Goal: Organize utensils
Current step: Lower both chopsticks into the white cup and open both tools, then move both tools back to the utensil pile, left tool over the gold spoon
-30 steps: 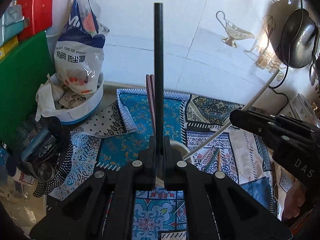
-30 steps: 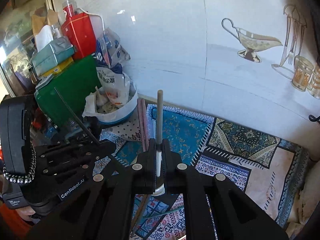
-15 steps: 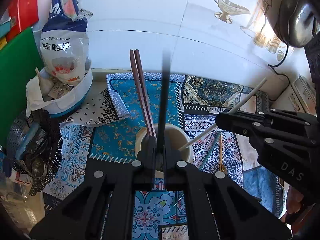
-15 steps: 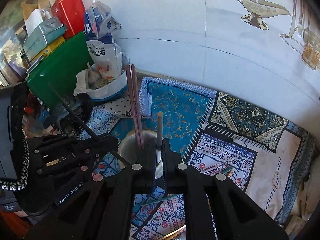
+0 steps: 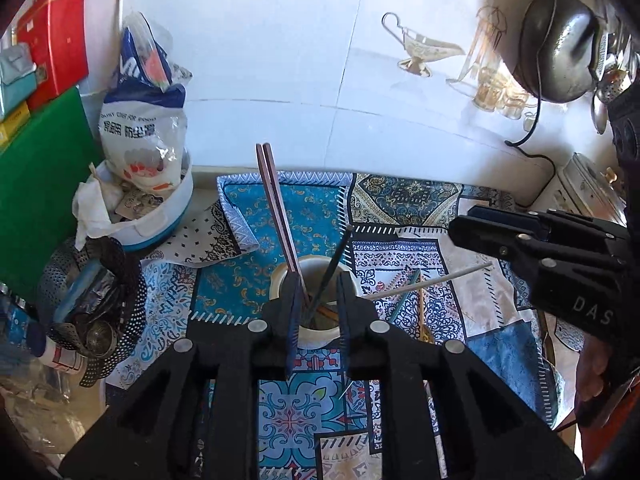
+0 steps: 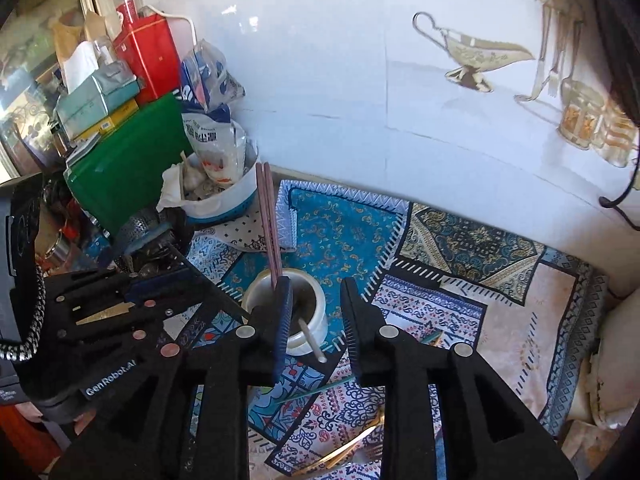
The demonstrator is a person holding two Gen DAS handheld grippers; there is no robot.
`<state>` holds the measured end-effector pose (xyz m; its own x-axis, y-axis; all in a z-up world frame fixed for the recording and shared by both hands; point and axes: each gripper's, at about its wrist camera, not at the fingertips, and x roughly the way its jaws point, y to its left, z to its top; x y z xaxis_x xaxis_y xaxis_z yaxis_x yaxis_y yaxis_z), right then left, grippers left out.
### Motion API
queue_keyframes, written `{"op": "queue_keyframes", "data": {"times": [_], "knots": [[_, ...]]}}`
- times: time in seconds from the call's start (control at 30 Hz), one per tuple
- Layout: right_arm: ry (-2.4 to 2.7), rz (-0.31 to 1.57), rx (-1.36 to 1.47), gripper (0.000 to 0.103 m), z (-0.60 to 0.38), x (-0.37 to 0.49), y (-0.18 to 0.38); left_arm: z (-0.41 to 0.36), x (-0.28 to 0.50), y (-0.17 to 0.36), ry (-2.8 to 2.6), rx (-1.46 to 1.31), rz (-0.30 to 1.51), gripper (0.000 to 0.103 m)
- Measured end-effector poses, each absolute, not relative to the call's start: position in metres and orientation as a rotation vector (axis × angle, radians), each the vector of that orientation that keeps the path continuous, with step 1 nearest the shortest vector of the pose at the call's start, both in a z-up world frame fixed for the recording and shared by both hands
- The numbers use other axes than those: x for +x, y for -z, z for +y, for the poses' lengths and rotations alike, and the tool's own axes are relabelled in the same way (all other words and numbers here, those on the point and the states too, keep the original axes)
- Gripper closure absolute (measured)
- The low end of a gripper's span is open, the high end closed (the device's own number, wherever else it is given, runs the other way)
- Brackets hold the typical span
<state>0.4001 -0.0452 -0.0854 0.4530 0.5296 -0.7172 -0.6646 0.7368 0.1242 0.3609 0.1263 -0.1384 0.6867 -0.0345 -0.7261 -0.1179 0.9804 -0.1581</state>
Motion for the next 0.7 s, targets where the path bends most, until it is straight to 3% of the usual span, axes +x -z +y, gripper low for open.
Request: {"op": "queue_keyframes", "data": {"times": [0.3, 0.7], "knots": [[-0.662, 0.774, -0.143, 0.069, -0.085, 0.386, 0.076, 0.122, 0.334, 0.137, -0.050, -0.172, 0.813, 0.069], [-0.495, 0.957, -0.121, 0.068, -0.131, 0.388, 0.148, 0.116, 0.323, 0.210, -0.048, -0.194, 0.998, 0.068]]}}
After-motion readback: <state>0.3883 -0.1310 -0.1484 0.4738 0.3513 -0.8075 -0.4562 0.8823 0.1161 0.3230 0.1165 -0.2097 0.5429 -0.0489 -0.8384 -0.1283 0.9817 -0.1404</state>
